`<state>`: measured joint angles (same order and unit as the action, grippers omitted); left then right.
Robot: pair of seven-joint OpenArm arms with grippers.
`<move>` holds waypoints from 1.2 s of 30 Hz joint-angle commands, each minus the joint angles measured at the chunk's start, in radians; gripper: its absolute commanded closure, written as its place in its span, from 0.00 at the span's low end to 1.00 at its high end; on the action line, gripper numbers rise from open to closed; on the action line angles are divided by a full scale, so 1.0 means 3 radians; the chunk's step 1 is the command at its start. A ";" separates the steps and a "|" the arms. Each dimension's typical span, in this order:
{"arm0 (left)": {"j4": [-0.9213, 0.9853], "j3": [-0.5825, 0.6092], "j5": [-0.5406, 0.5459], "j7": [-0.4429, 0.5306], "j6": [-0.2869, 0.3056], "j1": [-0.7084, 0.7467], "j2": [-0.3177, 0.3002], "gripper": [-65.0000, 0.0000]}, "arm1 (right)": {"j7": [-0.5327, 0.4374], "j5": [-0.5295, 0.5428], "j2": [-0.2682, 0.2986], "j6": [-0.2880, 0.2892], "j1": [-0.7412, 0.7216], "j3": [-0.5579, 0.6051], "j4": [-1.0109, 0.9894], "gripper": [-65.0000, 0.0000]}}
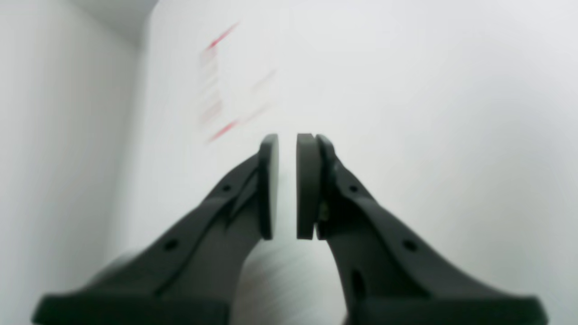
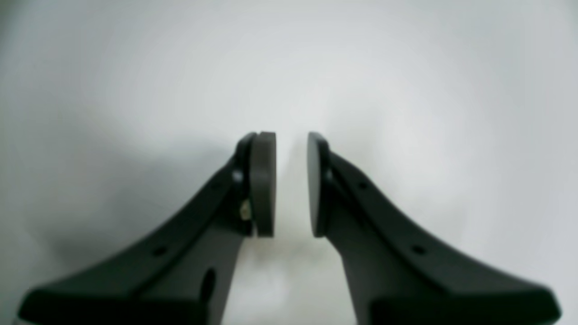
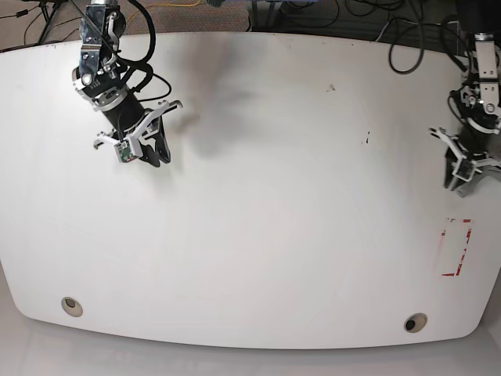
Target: Layout the t-shirt on the table in an organized manner, then fold the t-shirt properly
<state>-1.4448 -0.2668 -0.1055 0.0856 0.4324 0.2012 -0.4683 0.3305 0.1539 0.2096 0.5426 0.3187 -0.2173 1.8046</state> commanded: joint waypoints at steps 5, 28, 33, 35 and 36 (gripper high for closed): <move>-0.0674 -0.0295 0.0058 0.0136 -0.0043 0.0431 0.0413 0.91 | -0.0787 -0.0592 -0.0231 0.0014 0.0290 -0.0040 0.0099 0.83; -0.1620 -0.0310 0.0052 0.0136 -0.0043 0.2554 0.1456 0.91 | -0.0966 -0.0030 -0.0410 0.0163 0.1825 -0.0562 0.0473 0.83; -0.1539 -0.0310 0.0058 0.0126 -0.0043 0.3065 0.1507 0.91 | -0.0977 -0.0030 -0.0379 0.0168 0.2285 -0.0557 0.0513 0.83; -0.1472 -0.0315 0.0058 0.0126 -0.0043 0.3250 0.1512 0.91 | -0.0977 -0.0025 -0.0338 0.0168 0.2454 -0.0542 0.0513 0.83; -0.1416 -0.0315 0.0058 0.0126 -0.0043 0.3331 0.1497 0.91 | -0.0977 -0.0025 -0.0333 0.0168 0.2546 -0.0531 0.0508 0.83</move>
<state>-1.8847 -0.3588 -0.0963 0.1047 0.4160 1.1393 -0.0189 0.0624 0.1349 0.0933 0.6022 1.0271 -0.3737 1.9427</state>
